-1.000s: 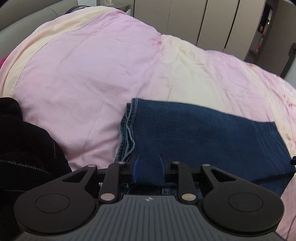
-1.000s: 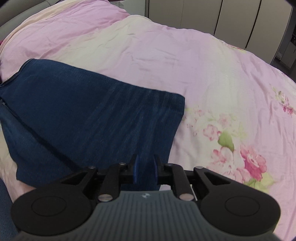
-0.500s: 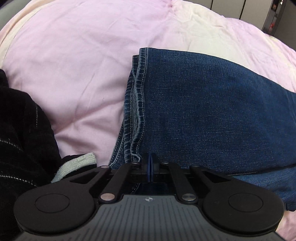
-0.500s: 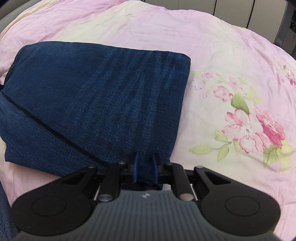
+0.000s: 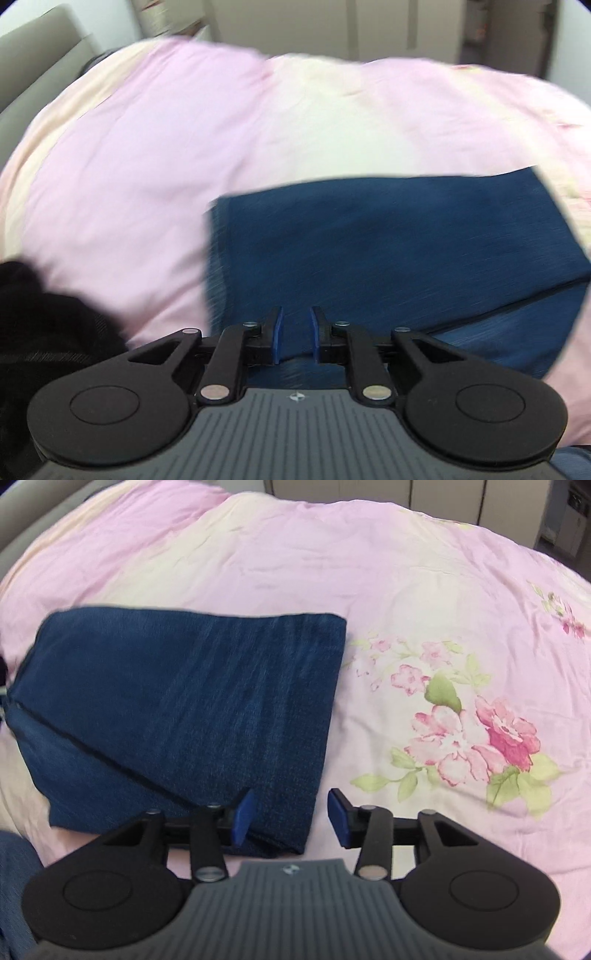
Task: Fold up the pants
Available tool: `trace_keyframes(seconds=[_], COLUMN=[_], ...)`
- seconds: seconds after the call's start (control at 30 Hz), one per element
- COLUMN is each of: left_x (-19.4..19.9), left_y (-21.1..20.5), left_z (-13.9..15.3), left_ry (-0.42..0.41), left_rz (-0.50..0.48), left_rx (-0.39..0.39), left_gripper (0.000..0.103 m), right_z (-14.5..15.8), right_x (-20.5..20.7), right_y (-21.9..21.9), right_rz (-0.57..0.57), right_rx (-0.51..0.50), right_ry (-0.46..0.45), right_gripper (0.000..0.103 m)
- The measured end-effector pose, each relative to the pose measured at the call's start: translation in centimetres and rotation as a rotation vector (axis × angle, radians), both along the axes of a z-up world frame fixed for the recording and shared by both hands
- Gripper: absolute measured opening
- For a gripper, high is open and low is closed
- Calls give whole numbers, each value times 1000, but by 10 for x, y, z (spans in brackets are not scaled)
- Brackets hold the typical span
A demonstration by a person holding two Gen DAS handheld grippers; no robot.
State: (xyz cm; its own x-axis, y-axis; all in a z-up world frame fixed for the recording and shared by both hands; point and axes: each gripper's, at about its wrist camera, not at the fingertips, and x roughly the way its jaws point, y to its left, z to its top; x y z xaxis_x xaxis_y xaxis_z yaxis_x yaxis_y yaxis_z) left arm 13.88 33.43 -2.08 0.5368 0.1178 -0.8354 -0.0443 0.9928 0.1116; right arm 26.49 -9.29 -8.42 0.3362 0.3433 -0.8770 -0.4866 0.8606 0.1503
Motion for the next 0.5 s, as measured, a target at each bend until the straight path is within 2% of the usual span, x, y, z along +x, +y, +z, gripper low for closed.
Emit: trace_keyframes(seconds=[0.17,0.23,0.33,0.5], left_x=[18,26,38,58], left_y=[-51,-68,-90,-98], left_z=[-8,-19,-41,-79], left_ry=[-24,-2,44,161], left_rz=[-236,-304,-386,-474], left_rx=[-29,-28,14,45], left_gripper=[23,22,23,22], right_z=[-1,-7,-17,-41], right_x=[13,19,28,45], right_y=[-5,-9,-16,-27], right_rz=[-86,-117,-151,-205], right_rx=[89,108,152,238], right_ry=[38,56,94,174], right_gripper=[66,66,65,63])
